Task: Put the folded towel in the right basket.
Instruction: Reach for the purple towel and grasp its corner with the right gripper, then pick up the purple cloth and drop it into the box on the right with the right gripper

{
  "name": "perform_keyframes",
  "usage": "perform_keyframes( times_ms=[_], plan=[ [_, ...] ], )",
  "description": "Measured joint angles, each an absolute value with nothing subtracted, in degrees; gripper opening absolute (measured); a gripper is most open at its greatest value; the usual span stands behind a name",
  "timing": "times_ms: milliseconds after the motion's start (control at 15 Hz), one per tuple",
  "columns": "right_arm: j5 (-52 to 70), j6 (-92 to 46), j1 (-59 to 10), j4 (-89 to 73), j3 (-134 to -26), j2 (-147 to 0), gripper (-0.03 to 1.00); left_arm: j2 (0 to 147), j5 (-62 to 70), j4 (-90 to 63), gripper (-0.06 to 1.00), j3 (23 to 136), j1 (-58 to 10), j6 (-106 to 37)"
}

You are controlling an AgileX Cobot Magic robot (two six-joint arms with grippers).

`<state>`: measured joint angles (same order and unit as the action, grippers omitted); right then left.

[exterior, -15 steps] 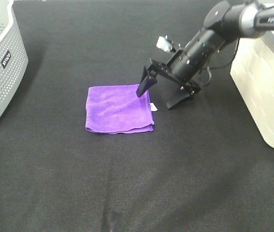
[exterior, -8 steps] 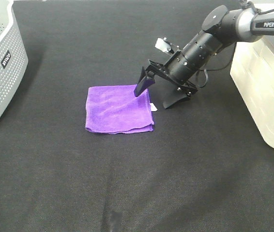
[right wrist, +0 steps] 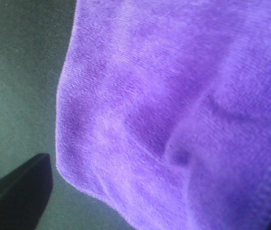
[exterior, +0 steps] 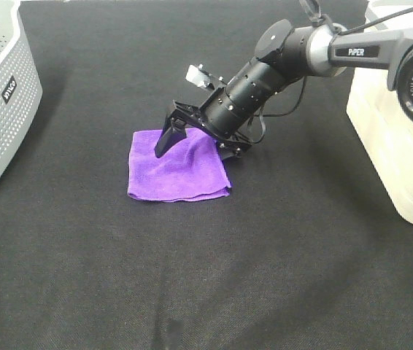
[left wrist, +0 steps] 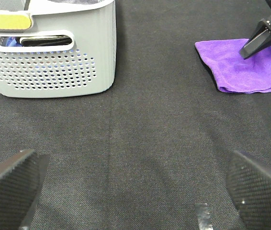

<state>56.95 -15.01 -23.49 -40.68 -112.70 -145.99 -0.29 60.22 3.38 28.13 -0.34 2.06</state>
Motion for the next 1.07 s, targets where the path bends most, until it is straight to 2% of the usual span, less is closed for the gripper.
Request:
perform_keyframes(
  times_ms=[67, 133, 333, 400, 600, 800, 933, 1067],
  plan=[
    [56.7, -15.0, -23.5, -40.7, -112.7, -146.0, 0.83, -0.3, 60.2, 3.4, 0.99, 28.1, -0.3, 2.1],
    [56.3, -15.0, -23.5, -40.2, -112.7, -146.0, 0.7, -0.3, 60.2, 3.4, 0.99, 28.1, -0.3, 2.1],
    [55.5, -14.9, -23.5, -38.7, -113.5, -147.2, 0.11, -0.3, 60.2, 3.4, 0.99, 28.1, -0.3, 2.1],
    [56.5, -14.9, -23.5, -37.8, -114.8, -147.4, 0.05, -0.3, 60.2, 3.4, 0.99, 28.1, -0.3, 2.1],
    [67.0, -13.2, -24.0, -32.3, -123.2, -146.9, 0.05, -0.3, 60.2, 3.4, 0.99, 28.1, -0.3, 2.1],
    [68.7, -9.1, -24.0, -26.5, -135.6, -139.9, 0.05, -0.3, 60.2, 3.4, 0.99, 28.1, -0.3, 2.1],
    [69.0, -7.5, -22.8, -19.1, -138.1, -130.5, 0.05, -0.3, 60.2, 3.4, 0.99, 28.1, -0.3, 2.1],
    [69.4, -7.4, -18.2, -14.0, -137.7, -122.9, 0.05, -0.3, 60.2, 3.4, 0.99, 28.1, -0.3, 2.1]
  ],
)
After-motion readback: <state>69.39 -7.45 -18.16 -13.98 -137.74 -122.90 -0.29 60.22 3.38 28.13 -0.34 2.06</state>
